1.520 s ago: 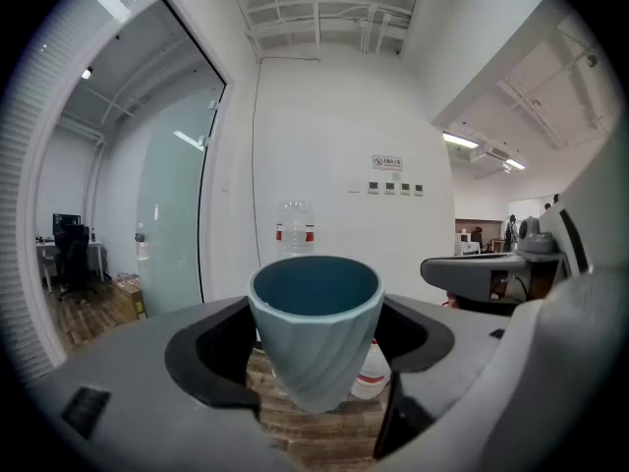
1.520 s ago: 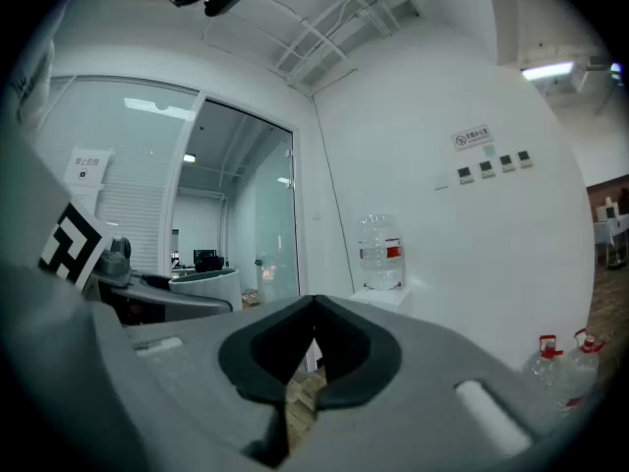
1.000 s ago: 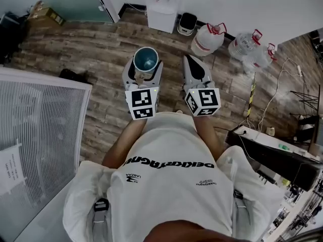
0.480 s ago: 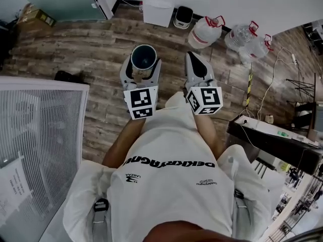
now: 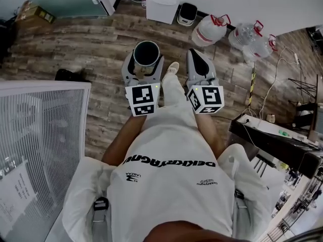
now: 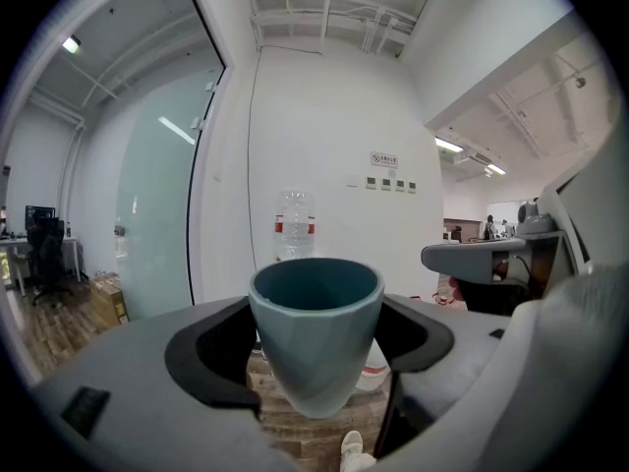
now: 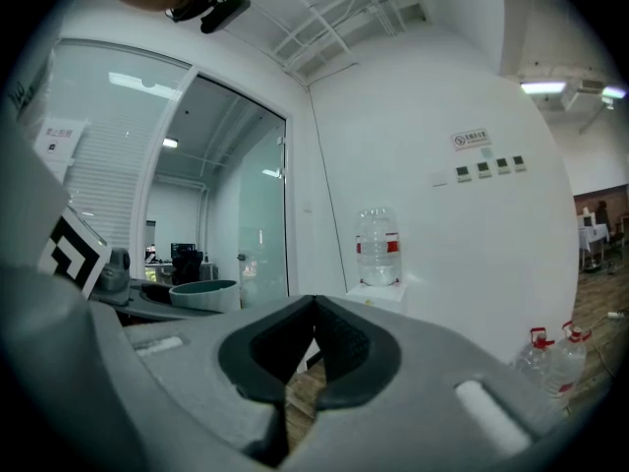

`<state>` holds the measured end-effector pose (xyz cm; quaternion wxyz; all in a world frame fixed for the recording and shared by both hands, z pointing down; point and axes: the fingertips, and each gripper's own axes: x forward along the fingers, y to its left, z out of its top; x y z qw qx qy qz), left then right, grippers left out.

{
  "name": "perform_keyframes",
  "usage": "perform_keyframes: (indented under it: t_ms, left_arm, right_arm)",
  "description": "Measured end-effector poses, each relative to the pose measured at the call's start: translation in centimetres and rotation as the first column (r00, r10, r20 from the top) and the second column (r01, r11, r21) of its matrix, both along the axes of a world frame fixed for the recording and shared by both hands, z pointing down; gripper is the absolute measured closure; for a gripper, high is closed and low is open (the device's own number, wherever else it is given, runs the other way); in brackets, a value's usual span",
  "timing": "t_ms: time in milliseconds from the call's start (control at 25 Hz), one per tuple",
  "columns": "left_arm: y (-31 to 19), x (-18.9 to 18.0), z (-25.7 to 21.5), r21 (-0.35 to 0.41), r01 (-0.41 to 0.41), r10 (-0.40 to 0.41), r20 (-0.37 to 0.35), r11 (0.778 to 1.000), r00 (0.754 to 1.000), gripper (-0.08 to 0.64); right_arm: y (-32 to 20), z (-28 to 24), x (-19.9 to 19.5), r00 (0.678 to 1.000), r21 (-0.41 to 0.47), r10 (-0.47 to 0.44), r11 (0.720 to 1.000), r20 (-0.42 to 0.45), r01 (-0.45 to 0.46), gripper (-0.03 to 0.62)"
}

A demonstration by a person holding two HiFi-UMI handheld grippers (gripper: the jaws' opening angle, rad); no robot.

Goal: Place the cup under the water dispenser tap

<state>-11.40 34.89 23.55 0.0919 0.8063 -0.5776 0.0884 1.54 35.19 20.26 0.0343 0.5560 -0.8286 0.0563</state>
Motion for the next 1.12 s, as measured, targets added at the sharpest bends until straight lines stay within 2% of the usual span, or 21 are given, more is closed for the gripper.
perform_keyframes:
  t_ms: [320,720,1120]
  left_arm:
    - [-5.8,1.0,0.4,-0.002,-0.036,0.036,0.032,0.999,0.999,0.196]
    - [-17.6,2.9,1.5,-0.021,-0.027,0.028,0.041,0.999,0.999,0.196]
    - [-30.3,4.8,2.6,-0.100,0.017,-0.011,0.068,0.995,0.998,0.196]
  right_arm:
    - [-6.2,0.9,0.4,1.000,-0.006,0.019,1.000,0.010,-0.019,0.592]
    - [-17.6,1.6,2.5,1.000,-0.013,0.016,1.000,0.017,-0.015,0.592]
    - [-31.0,2.5,4.8,1.000,-0.075,-0.022,0.997,0.022,0.023,0.592]
